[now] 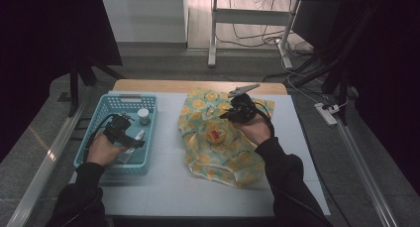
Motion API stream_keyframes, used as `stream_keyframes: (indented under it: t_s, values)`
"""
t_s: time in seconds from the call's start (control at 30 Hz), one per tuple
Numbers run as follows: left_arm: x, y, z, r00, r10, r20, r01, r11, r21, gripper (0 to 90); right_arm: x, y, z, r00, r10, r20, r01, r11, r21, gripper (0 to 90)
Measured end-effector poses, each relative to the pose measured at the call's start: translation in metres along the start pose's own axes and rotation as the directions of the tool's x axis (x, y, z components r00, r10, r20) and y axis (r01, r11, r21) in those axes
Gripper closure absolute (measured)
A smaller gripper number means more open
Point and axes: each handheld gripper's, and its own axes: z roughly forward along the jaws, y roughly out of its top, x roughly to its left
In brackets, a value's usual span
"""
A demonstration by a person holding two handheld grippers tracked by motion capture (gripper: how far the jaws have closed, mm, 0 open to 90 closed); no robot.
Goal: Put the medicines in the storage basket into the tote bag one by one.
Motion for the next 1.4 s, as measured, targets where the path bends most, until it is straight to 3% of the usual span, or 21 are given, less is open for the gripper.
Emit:
stream_keyframes:
  t_s: [0.13, 0.2, 0.27, 0.4, 0.5, 0.73, 0.9, 1.03, 1.17, 1.4]
  values:
    - [-0.002, 0.0, 0.007, 0.9997, 0.014, -0.022, -0.013, 0.9983, 0.057, 0.0, 0.0, 0.0, 0.0, 1.0, 0.0, -0.002, 0.0, 1.0, 0.0, 89.7]
    - [-0.004, 0.001, 0.01, 0.9983, 0.026, -0.052, -0.021, 0.9955, 0.093, 1.0, 0.0, 0.0, 0.0, 1.0, 0.0, -0.002, 0.0, 1.0, 0.0, 89.7]
    - [-0.004, 0.001, 0.011, 0.9991, 0.025, -0.034, -0.022, 0.9947, 0.1, 3.0, 0.0, 0.0, 0.0, 1.0, 0.0, -0.002, 0.0, 1.0, 0.0, 89.7]
    - [-0.005, 0.001, 0.007, 0.9994, 0.034, -0.013, -0.033, 0.9966, 0.075, 18.6, 0.0, 0.0, 0.0, 1.0, -0.001, -0.002, 0.001, 1.0, -0.001, 89.7]
    - [-0.004, 0.0, 0.003, 0.9998, 0.02, -0.009, -0.019, 0.9983, 0.055, 40.2, 0.0, -0.001, 0.0, 1.0, 0.0, -0.002, 0.0, 1.0, 0.0, 89.7]
    - [-0.002, 0.006, 0.002, 0.9999, -0.014, -0.005, 0.014, 0.9957, 0.091, 66.1, 0.001, 0.001, 0.001, 1.0, -0.004, -0.003, 0.004, 1.0, 0.003, 89.7]
    - [-0.003, 0.012, 0.002, 0.9993, -0.035, -0.013, 0.037, 0.9902, 0.135, 69.2, 0.002, 0.001, 0.0, 1.0, -0.004, -0.001, 0.004, 1.0, 0.004, 89.7]
    - [-0.005, 0.014, 0.001, 0.9977, -0.063, -0.026, 0.066, 0.988, 0.139, 70.2, 0.0, 0.0, -0.001, 1.0, -0.002, 0.0, 0.002, 1.0, 0.0, 89.7]
    - [0.002, 0.011, -0.002, 0.9927, -0.119, 0.018, 0.117, 0.9881, 0.1, 71.8, -0.001, 0.0, -0.001, 1.0, -0.002, 0.002, 0.002, 1.0, 0.0, 89.7]
    - [0.006, 0.009, -0.012, 0.9897, -0.128, 0.065, 0.125, 0.9914, 0.037, 71.9, 0.0, 0.001, 0.0, 1.0, 0.0, 0.002, 0.0, 1.0, 0.0, 89.7]
